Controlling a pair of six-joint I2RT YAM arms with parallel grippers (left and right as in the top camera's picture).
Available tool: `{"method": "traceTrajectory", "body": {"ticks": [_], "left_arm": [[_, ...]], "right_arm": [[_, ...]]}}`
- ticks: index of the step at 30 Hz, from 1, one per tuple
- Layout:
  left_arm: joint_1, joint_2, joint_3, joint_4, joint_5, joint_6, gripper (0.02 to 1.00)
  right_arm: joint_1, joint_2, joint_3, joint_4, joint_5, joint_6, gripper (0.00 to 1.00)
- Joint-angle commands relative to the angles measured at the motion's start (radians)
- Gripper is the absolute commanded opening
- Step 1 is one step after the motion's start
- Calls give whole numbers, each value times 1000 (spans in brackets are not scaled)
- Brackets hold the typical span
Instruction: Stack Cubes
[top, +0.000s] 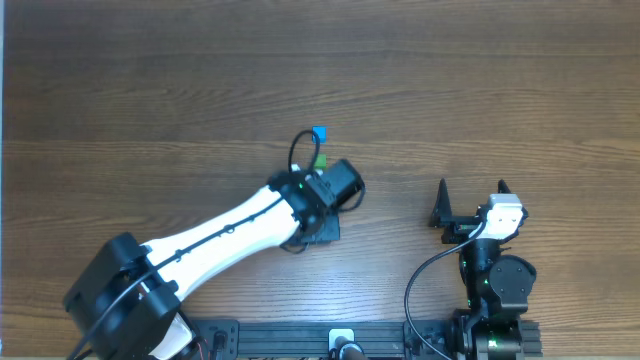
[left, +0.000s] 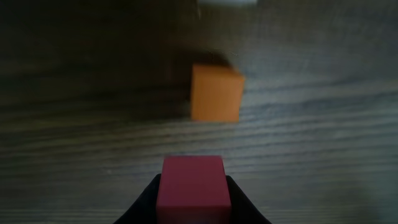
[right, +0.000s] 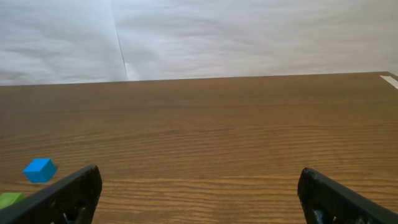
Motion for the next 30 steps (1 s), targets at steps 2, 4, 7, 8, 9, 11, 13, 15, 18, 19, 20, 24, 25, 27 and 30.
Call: {"method": "traceTrajectory", "body": {"ticks": [2, 4, 7, 8, 9, 11, 13, 15, 18, 19, 20, 24, 25, 27, 30], "left_arm": [[63, -13, 114, -31, -23, 64, 159], [82, 5, 153, -58, -23, 69, 161], [107, 43, 212, -84, -23, 90, 161], [113, 57, 228, -87, -23, 92, 163], [119, 73, 246, -89, -23, 102, 163], [126, 101, 274, -89, -20, 117, 161], [132, 129, 301, -89, -20, 126, 167], [140, 152, 319, -88, -20, 133, 176], [153, 169, 326, -84, -19, 136, 187], [158, 172, 326, -84, -19, 136, 189], [163, 175, 326, -84, -19, 142, 189], [169, 187, 326, -85, -19, 148, 180], [169, 190, 326, -85, -19, 153, 180], [169, 203, 326, -85, -19, 158, 180], [169, 225, 326, -84, -19, 158, 183]], "right_arm": [[5, -3, -5, -2, 9, -1, 993], [5, -3, -5, -2, 9, -1, 993], [5, -3, -5, -2, 9, -1, 993], [5, -4, -5, -2, 9, -1, 993], [5, -3, -5, -2, 9, -1, 991], [5, -3, -5, -2, 9, -1, 993], [5, -3, -5, -2, 9, -1, 993], [5, -3, -5, -2, 9, -1, 991], [5, -3, -5, -2, 9, 0, 993], [5, -3, -5, -2, 9, -1, 993], [5, -4, -5, -2, 9, -1, 993], [5, -3, -5, -2, 9, -1, 991], [5, -4, -5, -2, 9, -1, 991], [5, -3, -5, -2, 9, -1, 991], [5, -3, -5, -2, 9, -1, 991]]}}
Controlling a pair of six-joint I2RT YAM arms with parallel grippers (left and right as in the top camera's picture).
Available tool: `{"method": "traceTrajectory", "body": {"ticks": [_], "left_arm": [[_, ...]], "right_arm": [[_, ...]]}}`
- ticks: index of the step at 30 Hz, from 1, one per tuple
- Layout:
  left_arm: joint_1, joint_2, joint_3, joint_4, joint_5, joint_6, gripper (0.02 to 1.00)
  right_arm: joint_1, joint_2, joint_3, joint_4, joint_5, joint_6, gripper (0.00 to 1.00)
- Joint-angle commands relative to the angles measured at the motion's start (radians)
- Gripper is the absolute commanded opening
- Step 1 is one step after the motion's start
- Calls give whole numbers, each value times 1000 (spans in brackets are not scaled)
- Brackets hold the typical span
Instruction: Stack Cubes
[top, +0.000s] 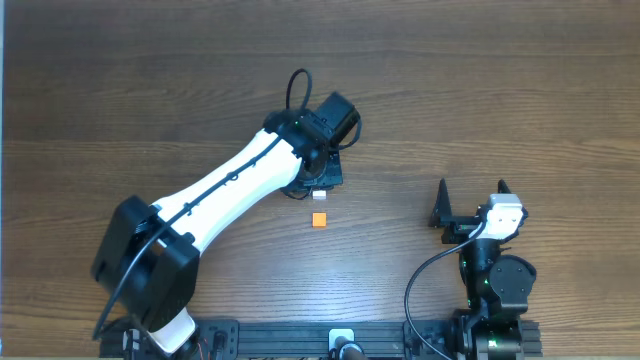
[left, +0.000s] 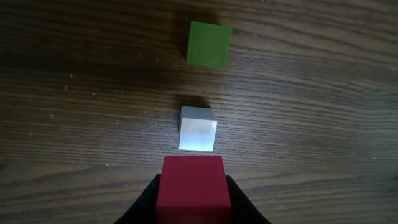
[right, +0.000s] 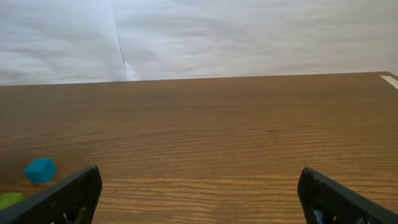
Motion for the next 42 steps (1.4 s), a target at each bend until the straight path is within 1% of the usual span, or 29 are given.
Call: {"method": "traceTrajectory", "body": {"ticks": [1, 20, 42], "left_arm": [[5, 58, 23, -2, -5, 23, 180], [5, 134, 23, 34, 3, 23, 185], [5, 141, 23, 50, 23, 34, 180]], "right_arm": [[5, -3, -5, -2, 9, -1, 993], [5, -3, -5, -2, 9, -1, 993], [5, -3, -5, -2, 9, -1, 993]]}}
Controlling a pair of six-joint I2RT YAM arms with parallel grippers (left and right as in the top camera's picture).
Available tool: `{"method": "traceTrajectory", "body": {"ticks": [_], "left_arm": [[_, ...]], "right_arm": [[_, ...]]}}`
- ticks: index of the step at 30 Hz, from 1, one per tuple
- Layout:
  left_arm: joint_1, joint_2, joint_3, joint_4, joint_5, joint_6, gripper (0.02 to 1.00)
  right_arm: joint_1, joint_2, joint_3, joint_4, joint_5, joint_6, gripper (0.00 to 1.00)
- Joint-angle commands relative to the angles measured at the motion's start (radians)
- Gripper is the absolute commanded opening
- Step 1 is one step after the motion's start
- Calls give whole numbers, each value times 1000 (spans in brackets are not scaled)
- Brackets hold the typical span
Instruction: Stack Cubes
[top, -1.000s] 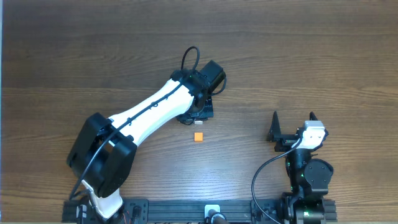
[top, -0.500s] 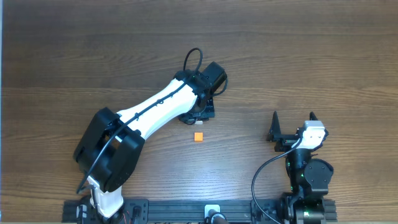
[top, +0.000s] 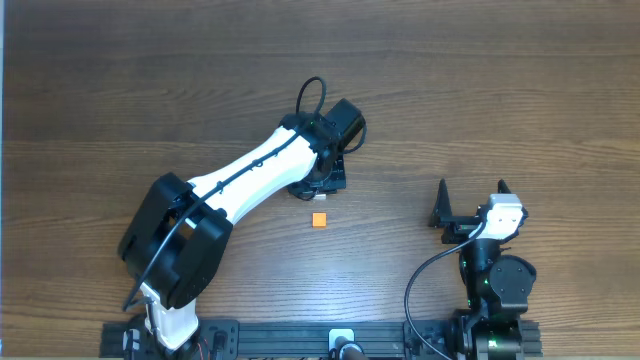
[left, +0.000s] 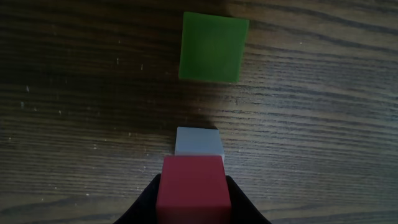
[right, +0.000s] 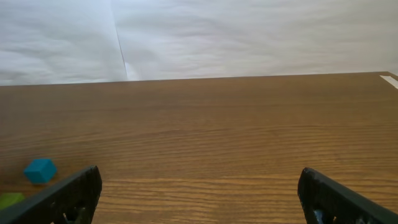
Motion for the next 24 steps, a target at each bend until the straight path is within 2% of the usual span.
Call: {"method": "traceTrajectory", "body": {"ticks": [1, 24], "left_arm": [[5, 17, 21, 1, 13, 16, 180], [5, 17, 21, -14, 29, 37, 196]], "right_arm": [[5, -3, -5, -2, 9, -2, 991], [5, -3, -5, -2, 9, -2, 991]]}}
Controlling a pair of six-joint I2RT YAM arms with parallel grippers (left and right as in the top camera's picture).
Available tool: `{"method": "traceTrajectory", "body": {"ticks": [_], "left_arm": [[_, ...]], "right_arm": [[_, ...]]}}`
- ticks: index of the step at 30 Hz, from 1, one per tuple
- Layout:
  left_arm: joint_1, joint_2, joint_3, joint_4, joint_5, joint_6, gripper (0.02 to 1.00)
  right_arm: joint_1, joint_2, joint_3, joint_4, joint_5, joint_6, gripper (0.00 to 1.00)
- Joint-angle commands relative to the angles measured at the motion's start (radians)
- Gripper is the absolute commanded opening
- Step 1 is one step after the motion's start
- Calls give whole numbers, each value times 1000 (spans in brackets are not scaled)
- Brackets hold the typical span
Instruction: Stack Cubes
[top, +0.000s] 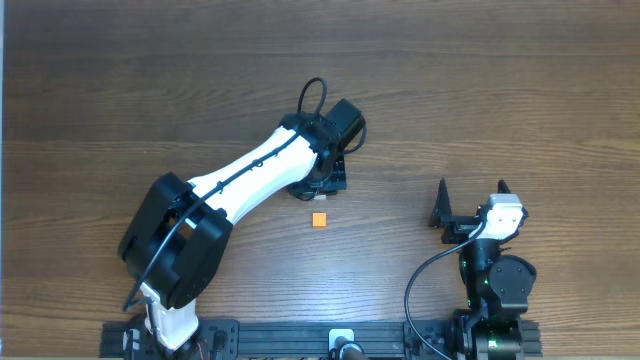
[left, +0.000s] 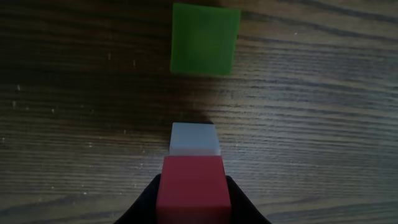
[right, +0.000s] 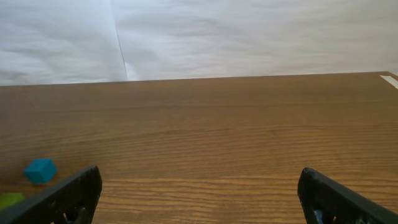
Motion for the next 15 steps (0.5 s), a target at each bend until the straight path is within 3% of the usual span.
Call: {"method": "traceTrajectory", "body": {"ticks": [1, 15], "left_arm": [[5, 17, 21, -9, 10, 14, 196], [6, 39, 21, -6, 11, 14, 198]], "right_arm": [[5, -3, -5, -2, 9, -1, 991], [5, -3, -5, -2, 9, 0, 991]]}}
